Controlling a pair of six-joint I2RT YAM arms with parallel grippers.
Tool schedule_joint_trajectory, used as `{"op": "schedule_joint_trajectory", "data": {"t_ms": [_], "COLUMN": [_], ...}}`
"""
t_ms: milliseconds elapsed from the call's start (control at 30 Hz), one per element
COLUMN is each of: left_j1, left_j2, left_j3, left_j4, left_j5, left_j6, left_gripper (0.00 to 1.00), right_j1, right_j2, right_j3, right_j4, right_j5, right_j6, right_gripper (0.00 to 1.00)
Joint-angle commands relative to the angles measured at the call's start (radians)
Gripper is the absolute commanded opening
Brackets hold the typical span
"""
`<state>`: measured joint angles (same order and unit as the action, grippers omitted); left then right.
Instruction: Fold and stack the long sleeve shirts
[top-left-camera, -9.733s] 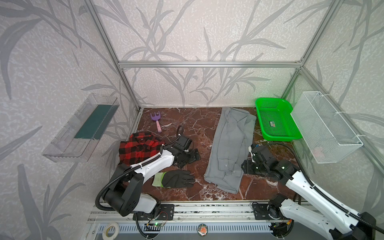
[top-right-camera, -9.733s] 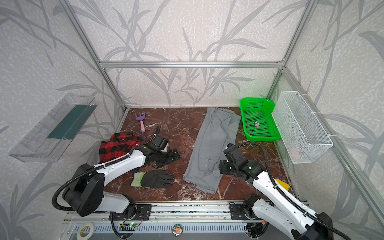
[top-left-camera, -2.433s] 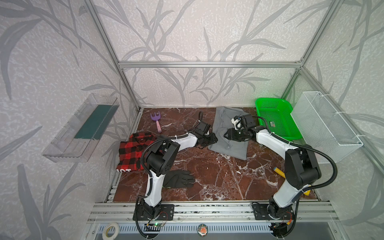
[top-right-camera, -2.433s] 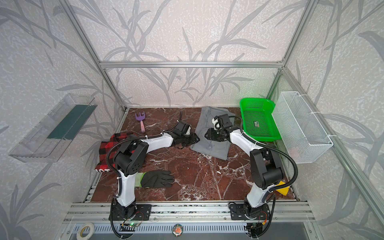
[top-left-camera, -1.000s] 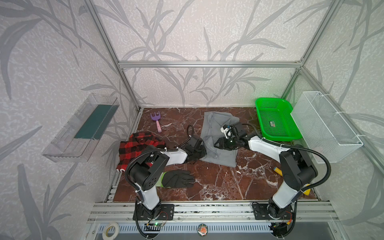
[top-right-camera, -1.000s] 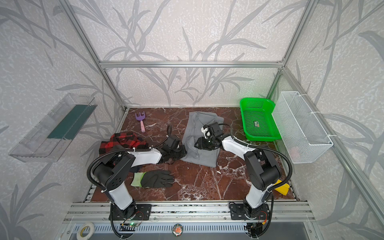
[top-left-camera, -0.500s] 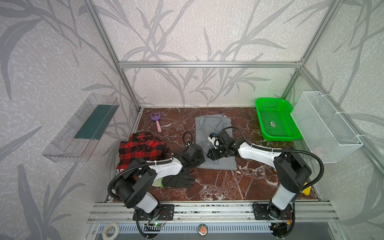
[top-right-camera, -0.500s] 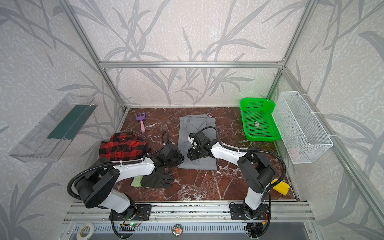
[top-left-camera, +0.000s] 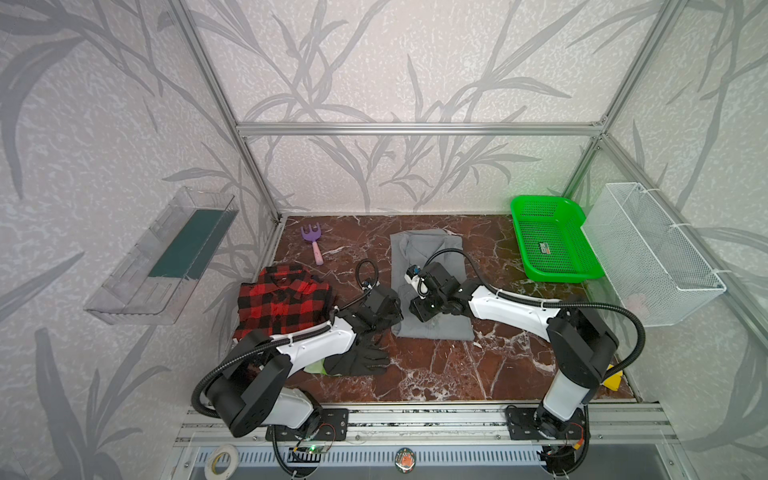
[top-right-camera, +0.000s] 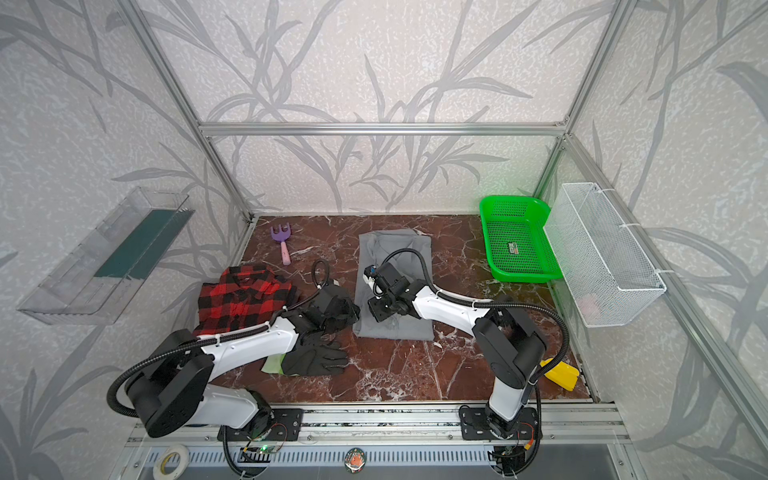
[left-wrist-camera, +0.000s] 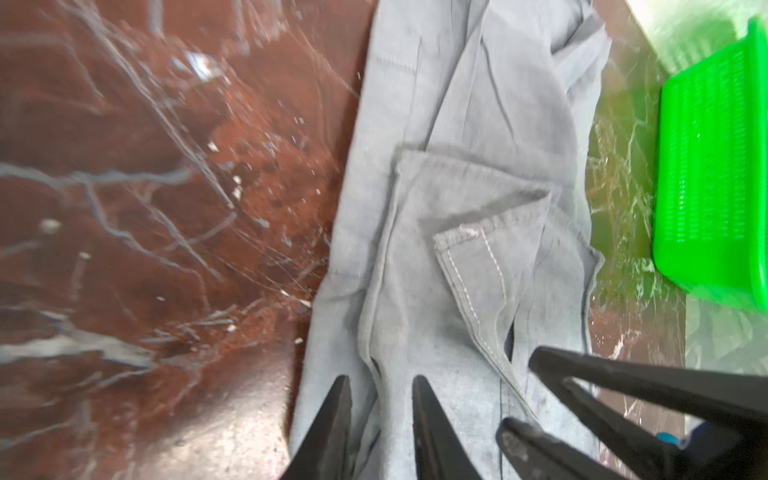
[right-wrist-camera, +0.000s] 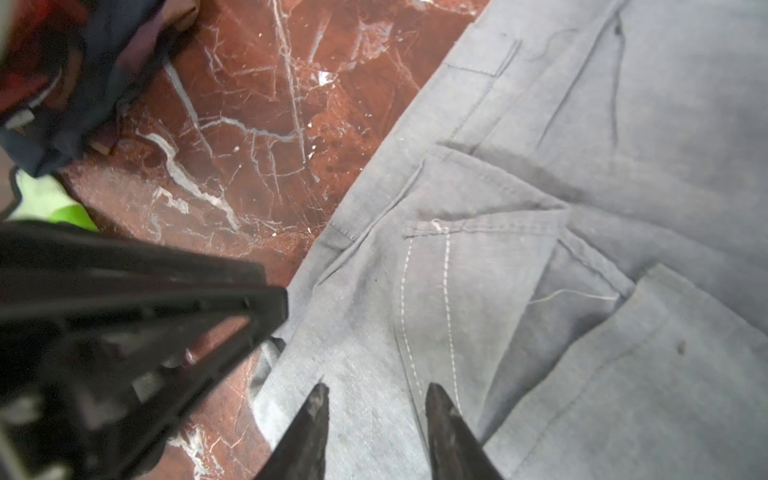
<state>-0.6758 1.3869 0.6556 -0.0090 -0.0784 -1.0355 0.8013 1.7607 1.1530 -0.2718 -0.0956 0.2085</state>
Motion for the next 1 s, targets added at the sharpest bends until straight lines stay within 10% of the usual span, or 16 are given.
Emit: {"op": "schedule_joint_trajectory", "data": {"t_ms": [0, 300, 667, 967], "left_j1": [0.018, 0.024, 0.026, 0.026], "left_j2": [-0.05, -0.076, -0.081, -0.078], "left_j3": [0.002, 0.01, 0.008, 0.018], "left_j4": [-0.065, -0.113, -0.127, -0.134], "left_j5": [-0.066, -0.095, -0.102, -0.093], "left_j6": [0.039, 0.073, 0.089, 0.101], "left_gripper": [0.28, 0.29, 0.34, 0.34], "right_j1": [0.007, 0.033, 0.035, -0.074], "right_j2": [0.039, 0.084, 0.054, -0.01], "right_j3": [0.026, 0.061, 0.073, -0.013], "right_j4": [-0.036, -0.08, -0.101, -0.011], "right_j5": [0.046, 0.188, 0.259, 0.097], "right_j6": [-0.04, -0.087, -0.075, 0.048], "right_gripper": [0.37, 0.34, 0.0, 0.0]}}
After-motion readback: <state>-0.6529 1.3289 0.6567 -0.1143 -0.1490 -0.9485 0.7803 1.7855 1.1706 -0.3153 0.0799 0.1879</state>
